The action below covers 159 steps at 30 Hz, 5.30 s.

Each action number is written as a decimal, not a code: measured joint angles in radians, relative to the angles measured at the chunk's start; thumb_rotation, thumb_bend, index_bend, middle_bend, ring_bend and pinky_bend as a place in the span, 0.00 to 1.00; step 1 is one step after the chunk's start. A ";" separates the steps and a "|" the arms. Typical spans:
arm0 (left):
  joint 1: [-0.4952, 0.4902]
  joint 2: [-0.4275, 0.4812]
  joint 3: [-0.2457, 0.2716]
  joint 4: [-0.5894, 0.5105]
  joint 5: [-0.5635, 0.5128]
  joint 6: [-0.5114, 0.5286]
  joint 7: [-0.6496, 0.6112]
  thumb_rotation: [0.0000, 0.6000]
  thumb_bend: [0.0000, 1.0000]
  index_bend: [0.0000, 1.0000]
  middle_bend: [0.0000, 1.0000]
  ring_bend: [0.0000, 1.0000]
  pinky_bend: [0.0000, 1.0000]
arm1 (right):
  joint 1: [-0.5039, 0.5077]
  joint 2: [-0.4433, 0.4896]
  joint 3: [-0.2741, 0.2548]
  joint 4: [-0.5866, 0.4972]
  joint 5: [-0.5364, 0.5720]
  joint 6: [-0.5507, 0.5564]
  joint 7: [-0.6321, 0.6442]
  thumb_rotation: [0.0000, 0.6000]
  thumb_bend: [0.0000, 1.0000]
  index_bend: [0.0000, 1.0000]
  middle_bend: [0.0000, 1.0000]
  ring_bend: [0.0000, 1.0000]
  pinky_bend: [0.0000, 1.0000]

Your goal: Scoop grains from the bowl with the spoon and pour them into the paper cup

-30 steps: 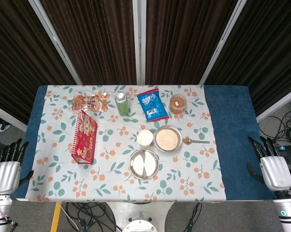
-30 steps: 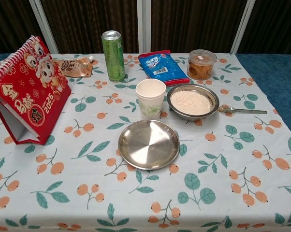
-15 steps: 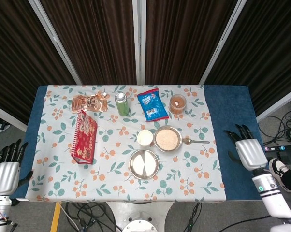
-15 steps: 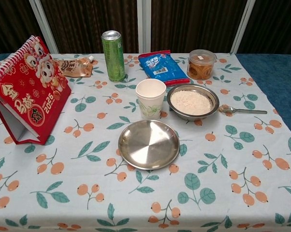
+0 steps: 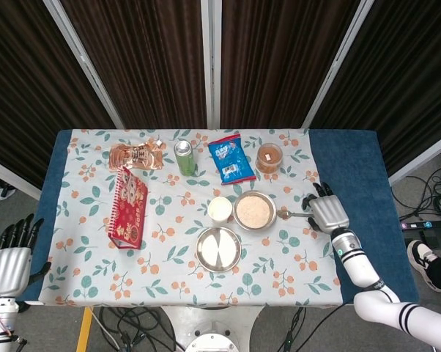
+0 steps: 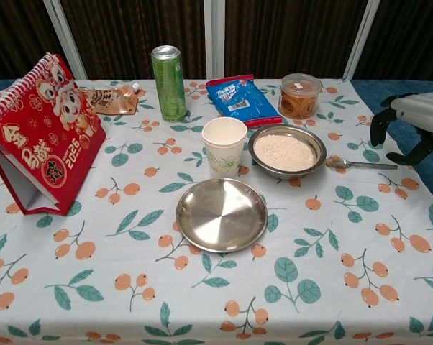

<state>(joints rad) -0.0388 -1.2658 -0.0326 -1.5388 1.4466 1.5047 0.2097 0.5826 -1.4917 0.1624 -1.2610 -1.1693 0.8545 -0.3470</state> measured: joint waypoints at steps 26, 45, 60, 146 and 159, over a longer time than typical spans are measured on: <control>0.001 -0.013 -0.001 0.025 -0.007 -0.005 -0.018 1.00 0.26 0.13 0.10 0.05 0.11 | 0.048 -0.149 -0.019 0.194 0.077 -0.027 -0.045 1.00 0.26 0.47 0.49 0.11 0.03; 0.005 -0.011 0.000 0.020 -0.007 -0.001 -0.013 1.00 0.26 0.13 0.10 0.05 0.11 | 0.058 -0.170 -0.023 0.230 0.064 -0.036 -0.006 1.00 0.28 0.49 0.52 0.13 0.03; 0.011 -0.009 0.000 0.020 -0.004 0.008 -0.016 1.00 0.26 0.13 0.10 0.05 0.11 | 0.063 -0.150 -0.028 0.224 0.050 -0.045 0.006 1.00 0.34 0.57 0.57 0.17 0.03; 0.020 0.000 -0.006 0.015 0.011 0.024 -0.016 1.00 0.26 0.13 0.10 0.05 0.11 | 0.351 0.053 -0.152 -0.080 0.075 0.048 -0.172 1.00 0.37 0.63 0.60 0.19 0.00; 0.024 -0.007 -0.009 0.034 0.009 0.033 -0.038 1.00 0.26 0.13 0.10 0.05 0.11 | 0.435 0.018 -0.063 -0.106 0.084 -0.033 -0.233 1.00 0.37 0.63 0.60 0.19 0.00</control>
<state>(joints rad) -0.0143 -1.2732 -0.0413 -1.5048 1.4554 1.5378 0.1722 1.0176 -1.4733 0.0990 -1.3671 -1.0854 0.8216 -0.5805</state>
